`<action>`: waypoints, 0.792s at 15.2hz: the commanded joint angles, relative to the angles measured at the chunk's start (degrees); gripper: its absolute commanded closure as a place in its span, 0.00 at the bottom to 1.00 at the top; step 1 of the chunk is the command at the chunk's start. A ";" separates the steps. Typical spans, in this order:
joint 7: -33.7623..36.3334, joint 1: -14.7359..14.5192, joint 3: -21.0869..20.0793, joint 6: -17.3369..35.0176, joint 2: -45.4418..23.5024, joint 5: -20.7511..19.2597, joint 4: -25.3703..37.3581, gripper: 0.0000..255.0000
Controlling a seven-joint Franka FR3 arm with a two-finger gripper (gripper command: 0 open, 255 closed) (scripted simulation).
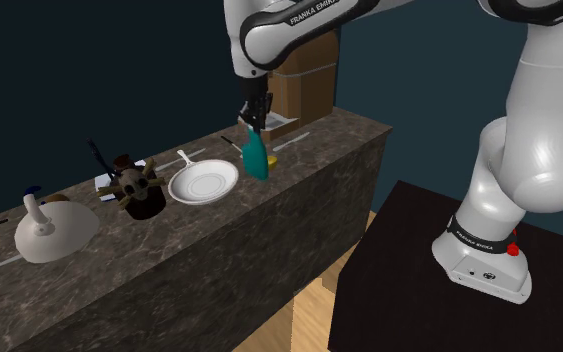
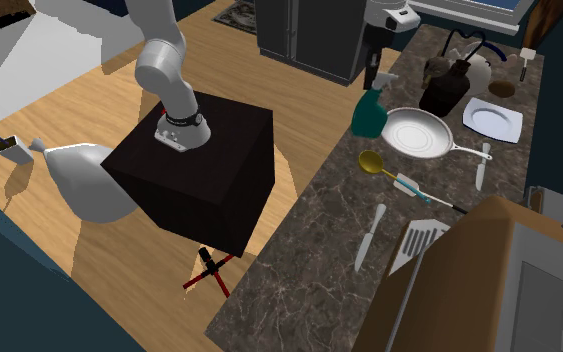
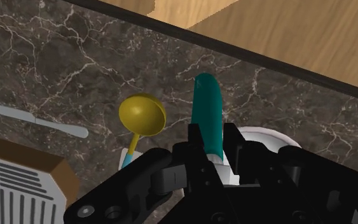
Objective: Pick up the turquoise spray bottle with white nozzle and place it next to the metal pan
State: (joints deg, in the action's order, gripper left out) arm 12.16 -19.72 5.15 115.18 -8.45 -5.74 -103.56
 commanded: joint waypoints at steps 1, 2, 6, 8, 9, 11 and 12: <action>0.22 -0.04 -0.03 1.38 -0.29 -0.05 -1.05 1.00; 0.28 -0.03 -0.02 2.10 -0.48 -0.06 -1.58 1.00; 0.53 0.00 -0.01 4.95 -1.36 -0.13 -3.57 1.00; 0.58 0.01 0.00 5.50 -1.54 -0.14 -3.94 1.00; 0.58 0.01 0.00 5.50 -1.55 -0.14 -3.94 1.00; 0.58 0.01 0.00 5.50 -1.55 -0.14 -3.93 1.00; 0.58 0.01 0.00 5.50 -1.55 -0.14 -3.93 1.00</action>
State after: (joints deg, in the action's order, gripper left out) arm 12.73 -19.70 5.15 120.64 -10.00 -5.88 -107.48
